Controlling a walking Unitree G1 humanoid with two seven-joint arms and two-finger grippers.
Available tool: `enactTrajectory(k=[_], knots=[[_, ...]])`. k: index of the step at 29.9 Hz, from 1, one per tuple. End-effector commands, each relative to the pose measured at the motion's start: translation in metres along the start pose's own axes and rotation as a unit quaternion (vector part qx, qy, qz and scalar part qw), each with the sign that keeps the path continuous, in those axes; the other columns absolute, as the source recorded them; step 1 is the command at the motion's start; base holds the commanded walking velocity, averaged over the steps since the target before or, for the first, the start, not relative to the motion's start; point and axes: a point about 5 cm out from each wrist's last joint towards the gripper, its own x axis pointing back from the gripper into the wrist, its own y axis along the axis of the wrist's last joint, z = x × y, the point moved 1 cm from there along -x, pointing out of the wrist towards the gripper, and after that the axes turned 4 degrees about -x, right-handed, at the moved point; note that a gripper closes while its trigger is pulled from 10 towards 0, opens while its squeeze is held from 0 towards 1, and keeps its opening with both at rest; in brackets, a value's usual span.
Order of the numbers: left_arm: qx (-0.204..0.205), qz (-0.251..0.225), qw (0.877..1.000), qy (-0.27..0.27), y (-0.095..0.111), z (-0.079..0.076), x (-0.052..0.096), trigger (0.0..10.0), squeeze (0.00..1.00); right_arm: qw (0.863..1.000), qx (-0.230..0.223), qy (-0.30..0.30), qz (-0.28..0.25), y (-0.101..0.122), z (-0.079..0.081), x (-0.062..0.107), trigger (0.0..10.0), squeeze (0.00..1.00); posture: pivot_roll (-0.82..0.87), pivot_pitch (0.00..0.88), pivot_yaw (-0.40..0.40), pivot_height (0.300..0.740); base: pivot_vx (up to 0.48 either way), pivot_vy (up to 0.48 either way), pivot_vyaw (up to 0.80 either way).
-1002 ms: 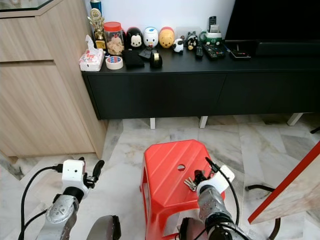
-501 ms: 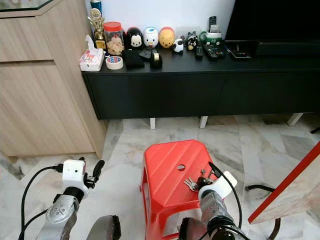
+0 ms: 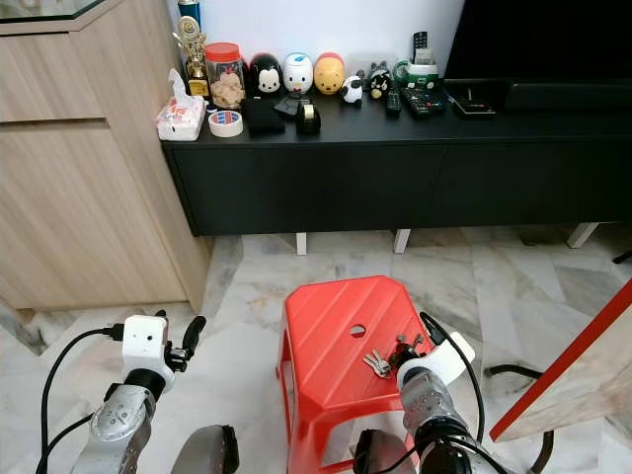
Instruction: Hang keys on a hook
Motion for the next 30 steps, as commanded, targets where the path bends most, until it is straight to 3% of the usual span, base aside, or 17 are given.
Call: enactTrajectory(k=[1,9,10,11,30], knots=[[-0.002,0.007,1.000,0.001,-0.0034,0.0011,0.0009,10.0,0.00,1.000,0.012,-0.002,0.005,0.0023,0.0027,-0.0004,10.0,0.00,0.11,0.018,-0.055,0.598,0.000,0.000,0.00],[-0.002,0.008,1.000,0.002,-0.0040,0.0020,0.0013,10.0,0.00,1.000,0.004,-0.011,0.011,0.0014,0.0020,-0.0004,10.0,0.00,0.12,0.019,-0.056,0.598,0.000,0.000,0.00],[-0.002,0.008,1.000,0.003,-0.0040,0.0021,0.0013,10.0,0.00,1.000,0.003,-0.012,0.010,0.0023,0.0023,-0.0005,2.6,0.00,0.12,0.021,-0.057,0.598,0.000,0.000,0.00],[-0.002,0.009,1.000,0.003,-0.0041,0.0022,0.0013,10.0,0.00,1.000,0.003,-0.012,0.010,0.0028,0.0025,-0.0005,0.0,0.00,0.12,0.021,-0.057,0.598,0.000,0.000,0.00],[-0.014,0.013,1.000,-0.007,-0.0061,-0.0009,0.0025,10.0,0.00,1.000,0.017,-0.011,0.015,0.0028,0.0027,-0.0005,0.0,0.00,0.11,0.023,-0.055,0.598,0.000,0.000,0.00]])
